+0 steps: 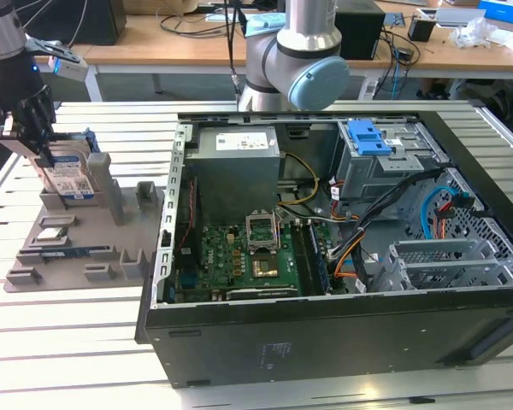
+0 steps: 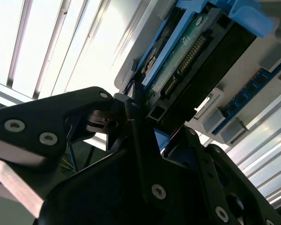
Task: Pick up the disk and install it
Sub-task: 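Pick up the disk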
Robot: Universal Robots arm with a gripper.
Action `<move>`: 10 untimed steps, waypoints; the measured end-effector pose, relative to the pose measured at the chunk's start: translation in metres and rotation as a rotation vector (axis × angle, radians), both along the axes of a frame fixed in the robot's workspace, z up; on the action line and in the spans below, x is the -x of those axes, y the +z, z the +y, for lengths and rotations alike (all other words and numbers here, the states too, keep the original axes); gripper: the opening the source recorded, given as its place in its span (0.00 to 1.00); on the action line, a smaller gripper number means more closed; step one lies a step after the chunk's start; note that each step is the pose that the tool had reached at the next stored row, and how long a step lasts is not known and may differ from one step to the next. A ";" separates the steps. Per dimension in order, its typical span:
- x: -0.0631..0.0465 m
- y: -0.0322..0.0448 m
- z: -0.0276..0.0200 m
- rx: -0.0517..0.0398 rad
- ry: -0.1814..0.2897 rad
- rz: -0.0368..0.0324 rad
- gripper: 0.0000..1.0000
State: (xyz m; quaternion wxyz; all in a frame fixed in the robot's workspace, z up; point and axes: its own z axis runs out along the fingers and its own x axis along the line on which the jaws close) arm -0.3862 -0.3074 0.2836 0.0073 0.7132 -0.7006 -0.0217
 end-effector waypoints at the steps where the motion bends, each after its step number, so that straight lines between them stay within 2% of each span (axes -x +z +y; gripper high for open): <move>1: 0.000 0.0000 0.0000 0.0000 0.000 0.0000 0.37; 10: 0.000 0.0000 0.0000 0.0012 0.000 -0.0003 0.37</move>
